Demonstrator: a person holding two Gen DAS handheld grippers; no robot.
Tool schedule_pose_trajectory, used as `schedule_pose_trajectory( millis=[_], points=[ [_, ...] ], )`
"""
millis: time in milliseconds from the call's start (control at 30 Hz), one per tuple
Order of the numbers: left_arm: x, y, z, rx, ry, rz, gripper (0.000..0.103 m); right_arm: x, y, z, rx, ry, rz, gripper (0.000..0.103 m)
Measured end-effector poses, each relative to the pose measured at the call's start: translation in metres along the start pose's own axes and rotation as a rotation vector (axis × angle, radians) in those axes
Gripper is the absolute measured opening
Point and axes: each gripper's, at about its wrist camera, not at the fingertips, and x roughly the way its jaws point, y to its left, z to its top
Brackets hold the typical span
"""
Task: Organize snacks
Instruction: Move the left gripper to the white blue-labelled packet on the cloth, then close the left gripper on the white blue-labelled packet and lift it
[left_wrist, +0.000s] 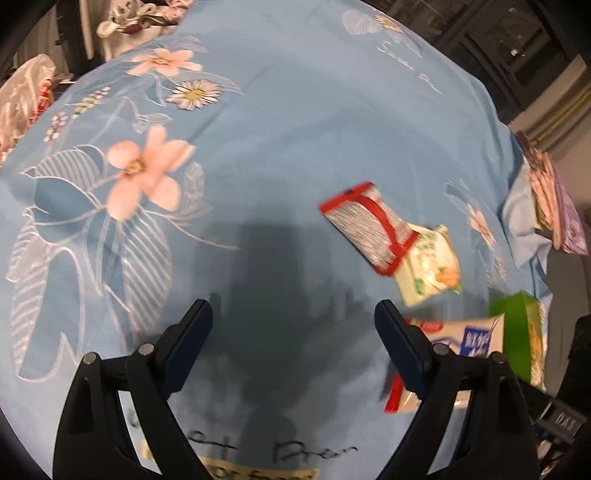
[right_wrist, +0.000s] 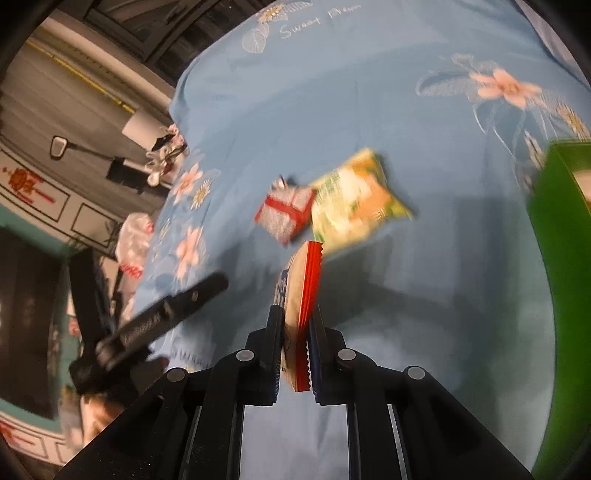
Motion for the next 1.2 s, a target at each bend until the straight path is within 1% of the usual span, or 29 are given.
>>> schedule_pose_trajectory(
  millis=[67, 133, 167, 233, 300, 333, 400, 467, 500, 567, 600, 633, 700, 767, 833, 900, 933, 967, 1000, 1033, 1067, 1100, 1133, 1167, 1200],
  points=[
    [0.002, -0.009, -0.006, 0.030, 0.020, -0.012, 0.089, -0.004, -0.009, -0.006, 0.001, 0.013, 0.002, 0.014],
    [0.004, -0.017, -0.011, 0.062, 0.044, -0.029, 0.089, -0.001, -0.017, -0.007, 0.007, 0.037, -0.020, 0.014],
    [0.005, -0.022, -0.014, 0.074, 0.054, -0.042, 0.089, 0.001, -0.024, -0.006, 0.030, 0.053, -0.031, 0.015],
    [0.006, -0.030, -0.021, 0.096, 0.071, -0.083, 0.089, 0.003, -0.035, -0.006, 0.064, 0.079, -0.021, 0.015],
    [0.009, -0.039, -0.027, 0.116, 0.093, -0.116, 0.088, 0.005, -0.040, -0.005, 0.076, 0.088, -0.055, 0.019],
    [0.013, -0.043, -0.029, 0.126, 0.111, -0.124, 0.088, 0.005, -0.041, -0.006, 0.076, 0.089, -0.067, 0.024],
    [0.018, -0.052, -0.035, 0.153, 0.129, -0.124, 0.088, 0.007, -0.043, -0.006, 0.085, 0.088, -0.111, 0.029],
    [0.018, -0.059, -0.040, 0.189, 0.118, -0.104, 0.088, 0.009, -0.044, -0.007, 0.087, 0.085, -0.148, 0.034],
    [0.018, -0.062, -0.042, 0.198, 0.118, -0.114, 0.087, 0.007, -0.046, -0.007, 0.094, 0.076, -0.154, 0.036],
    [0.020, -0.064, -0.043, 0.195, 0.129, -0.143, 0.085, 0.004, -0.051, -0.007, 0.114, 0.057, -0.133, 0.051],
    [0.020, -0.066, -0.044, 0.196, 0.131, -0.155, 0.083, 0.002, -0.052, -0.006, 0.122, 0.046, -0.121, 0.053],
    [0.021, -0.069, -0.045, 0.204, 0.130, -0.165, 0.081, 0.002, -0.052, -0.005, 0.123, 0.037, -0.120, 0.056],
    [0.023, -0.075, -0.049, 0.215, 0.140, -0.191, 0.080, 0.001, -0.052, -0.004, 0.116, 0.017, -0.133, 0.056],
    [0.024, -0.080, -0.053, 0.227, 0.137, -0.190, 0.080, 0.004, -0.055, -0.004, 0.125, 0.015, -0.130, 0.056],
    [0.025, -0.085, -0.057, 0.237, 0.135, -0.195, 0.069, 0.003, -0.058, -0.005, 0.131, 0.012, -0.122, 0.056],
    [0.027, -0.089, -0.059, 0.236, 0.145, -0.222, 0.068, 0.005, -0.056, -0.005, 0.128, 0.008, -0.111, 0.056],
    [0.027, -0.091, -0.061, 0.243, 0.142, -0.225, 0.064, 0.006, -0.055, -0.006, 0.130, 0.010, -0.097, 0.056],
    [0.028, -0.095, -0.063, 0.255, 0.138, -0.220, 0.059, 0.007, -0.056, -0.006, 0.131, 0.014, -0.077, 0.056],
    [0.028, -0.097, -0.065, 0.262, 0.137, -0.215, 0.050, 0.010, -0.055, -0.007, 0.134, 0.018, -0.057, 0.056],
    [0.029, -0.099, -0.066, 0.268, 0.129, -0.200, 0.046, 0.011, -0.054, -0.007, 0.133, 0.018, -0.059, 0.055],
    [0.029, -0.101, -0.067, 0.276, 0.116, -0.192, 0.045, 0.011, -0.051, -0.008, 0.125, 0.014, -0.073, 0.053],
    [0.030, -0.103, -0.067, 0.275, 0.115, -0.208, 0.040, 0.011, -0.049, -0.009, 0.117, 0.011, -0.076, 0.050],
    [0.030, -0.104, -0.068, 0.261, 0.135, -0.239, 0.035, 0.012, -0.048, -0.009, 0.121, 0.017, -0.054, 0.047],
    [0.030, -0.104, -0.069, 0.251, 0.133, -0.231, 0.035, 0.012, -0.047, -0.010, 0.128, 0.027, -0.043, 0.047],
    [0.028, -0.106, -0.069, 0.254, 0.123, -0.228, 0.034, 0.011, -0.045, -0.010, 0.121, 0.021, -0.052, 0.047]
  ],
)
